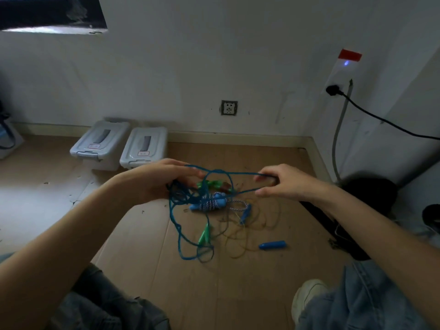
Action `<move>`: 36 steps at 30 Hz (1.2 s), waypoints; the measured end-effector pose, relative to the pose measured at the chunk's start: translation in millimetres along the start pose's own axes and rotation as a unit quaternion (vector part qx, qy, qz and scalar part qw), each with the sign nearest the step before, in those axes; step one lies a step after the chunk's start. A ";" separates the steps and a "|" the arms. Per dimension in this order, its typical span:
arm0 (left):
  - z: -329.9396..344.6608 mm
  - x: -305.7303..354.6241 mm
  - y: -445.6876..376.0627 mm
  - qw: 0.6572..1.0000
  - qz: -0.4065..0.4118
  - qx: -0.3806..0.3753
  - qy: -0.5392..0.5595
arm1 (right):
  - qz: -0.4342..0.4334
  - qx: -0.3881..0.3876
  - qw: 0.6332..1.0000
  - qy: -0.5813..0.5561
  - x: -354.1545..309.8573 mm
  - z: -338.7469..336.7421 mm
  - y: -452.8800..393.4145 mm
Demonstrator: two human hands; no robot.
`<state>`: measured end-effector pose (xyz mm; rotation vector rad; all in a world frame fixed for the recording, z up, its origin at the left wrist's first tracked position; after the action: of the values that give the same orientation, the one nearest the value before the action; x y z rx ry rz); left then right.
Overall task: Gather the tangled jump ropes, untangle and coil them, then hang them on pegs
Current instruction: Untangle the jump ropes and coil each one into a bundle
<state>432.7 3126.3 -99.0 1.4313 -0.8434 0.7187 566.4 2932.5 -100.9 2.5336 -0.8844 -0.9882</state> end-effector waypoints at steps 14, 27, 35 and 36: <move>25.0 19.0 -0.7 0.982 0.131 0.026 0.135 | -0.196 0.128 0.968 -0.083 -71.8 22.4 23.1; -9.1 10.3 10.3 0.991 0.067 0.114 -0.013 | -0.098 0.120 0.765 -0.625 -11.4 -13.5 12.5; 17.0 30.6 10.5 0.964 0.172 0.173 -0.102 | -0.138 0.172 0.845 -0.487 -21.4 -9.3 16.5; 30.0 30.8 8.9 0.979 0.159 0.105 -0.074 | -0.152 0.166 0.839 -0.495 -25.3 -5.8 15.0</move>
<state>439.8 3094.5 -69.5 1.5696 -1.1566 0.9746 549.2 2937.1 -76.9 2.3616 -0.9270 -2.5652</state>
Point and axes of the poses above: each hand's wrist, its own y-axis away from the middle knuckle, its own z-axis out of the palm, x = y × z, the point moved 4 cm from there along -y, towards the middle knuckle, and after that the axes turned 15 degrees about -x, right-handed, at the moved point
